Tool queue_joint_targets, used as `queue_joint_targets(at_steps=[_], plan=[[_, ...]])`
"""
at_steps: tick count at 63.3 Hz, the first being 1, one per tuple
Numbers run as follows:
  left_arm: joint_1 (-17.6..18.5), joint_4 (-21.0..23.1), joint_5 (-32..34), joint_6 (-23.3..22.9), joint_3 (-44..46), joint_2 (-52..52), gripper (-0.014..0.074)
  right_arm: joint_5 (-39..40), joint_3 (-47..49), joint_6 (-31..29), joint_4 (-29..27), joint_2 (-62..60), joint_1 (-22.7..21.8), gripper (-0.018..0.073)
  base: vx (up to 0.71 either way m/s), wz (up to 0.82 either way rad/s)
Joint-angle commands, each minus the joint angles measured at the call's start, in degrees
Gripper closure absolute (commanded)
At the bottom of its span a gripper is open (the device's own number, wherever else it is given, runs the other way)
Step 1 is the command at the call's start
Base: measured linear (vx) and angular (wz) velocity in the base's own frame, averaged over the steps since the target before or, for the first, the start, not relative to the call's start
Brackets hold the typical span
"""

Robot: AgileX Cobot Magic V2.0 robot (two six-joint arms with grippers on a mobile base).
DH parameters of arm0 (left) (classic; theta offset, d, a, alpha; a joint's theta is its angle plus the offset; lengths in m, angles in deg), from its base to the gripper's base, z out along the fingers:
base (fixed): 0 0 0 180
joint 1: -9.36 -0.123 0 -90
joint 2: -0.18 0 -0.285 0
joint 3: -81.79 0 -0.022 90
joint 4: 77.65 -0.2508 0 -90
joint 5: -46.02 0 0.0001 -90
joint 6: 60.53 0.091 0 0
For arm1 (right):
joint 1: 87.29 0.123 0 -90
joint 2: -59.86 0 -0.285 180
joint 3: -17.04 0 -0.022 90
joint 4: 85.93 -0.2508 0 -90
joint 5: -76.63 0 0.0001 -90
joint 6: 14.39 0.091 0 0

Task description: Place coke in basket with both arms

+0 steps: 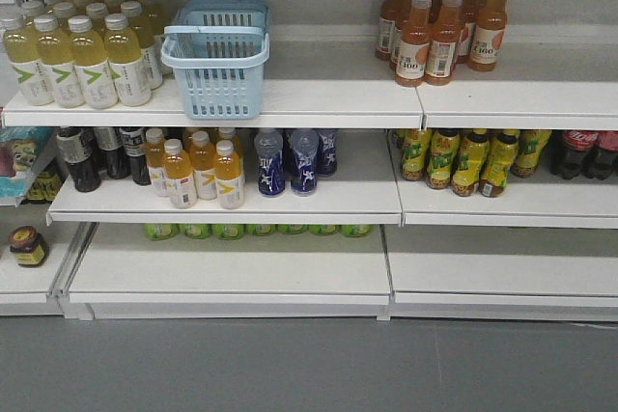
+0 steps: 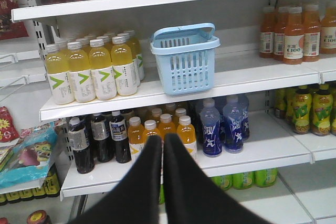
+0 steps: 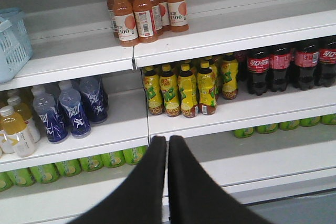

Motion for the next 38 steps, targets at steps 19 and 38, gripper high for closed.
queue_joint_targets(at_steps=[19, 38], plan=[[0.3, 0.0, 4.5, -0.1, 0.0, 0.7, 0.0603, 3.9, -0.6, 0.0, 0.4, -1.0, -0.4, 0.0561, 0.26, -0.03], [0.3, 0.0, 4.5, -0.1, 0.0, 0.7, 0.0603, 3.9, -0.6, 0.0, 0.4, -1.0, -0.4, 0.0561, 0.22, 0.0]])
